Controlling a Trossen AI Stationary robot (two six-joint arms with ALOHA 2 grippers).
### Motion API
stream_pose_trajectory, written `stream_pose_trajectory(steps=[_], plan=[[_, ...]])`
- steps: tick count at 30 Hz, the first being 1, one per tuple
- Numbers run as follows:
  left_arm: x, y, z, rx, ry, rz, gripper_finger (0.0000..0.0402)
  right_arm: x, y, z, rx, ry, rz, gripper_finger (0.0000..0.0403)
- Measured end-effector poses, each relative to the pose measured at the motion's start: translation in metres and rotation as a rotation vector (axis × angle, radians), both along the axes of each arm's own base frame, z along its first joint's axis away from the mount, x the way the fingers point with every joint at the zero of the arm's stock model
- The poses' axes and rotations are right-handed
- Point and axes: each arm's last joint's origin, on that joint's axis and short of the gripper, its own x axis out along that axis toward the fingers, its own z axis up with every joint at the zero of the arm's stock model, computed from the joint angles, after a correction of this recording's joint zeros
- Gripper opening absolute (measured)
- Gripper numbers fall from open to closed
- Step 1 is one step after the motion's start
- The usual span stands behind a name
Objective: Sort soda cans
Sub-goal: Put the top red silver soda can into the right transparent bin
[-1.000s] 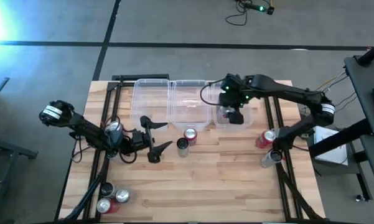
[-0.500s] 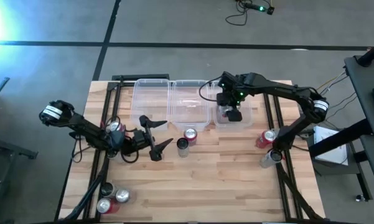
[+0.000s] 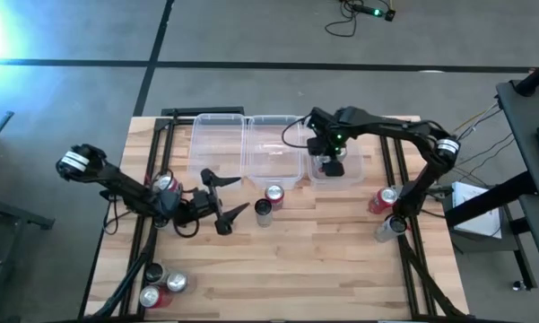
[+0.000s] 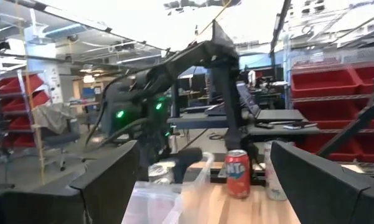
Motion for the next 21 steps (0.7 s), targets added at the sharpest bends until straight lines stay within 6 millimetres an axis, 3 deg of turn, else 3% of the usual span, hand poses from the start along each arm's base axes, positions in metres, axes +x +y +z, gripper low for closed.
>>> stream_pose_trajectory(steps=[10,21], plan=[[-0.015,-0.017,0.012,0.075,-0.01,-0.068,0.0345,0.0,0.0,0.001,-0.001,0.02,-0.046,0.0357],[-0.026,-0.01,0.019,-0.01,0.039,0.007,0.0345,-0.011,0.007,0.054,-0.065,-0.072,-0.11,0.0363]])
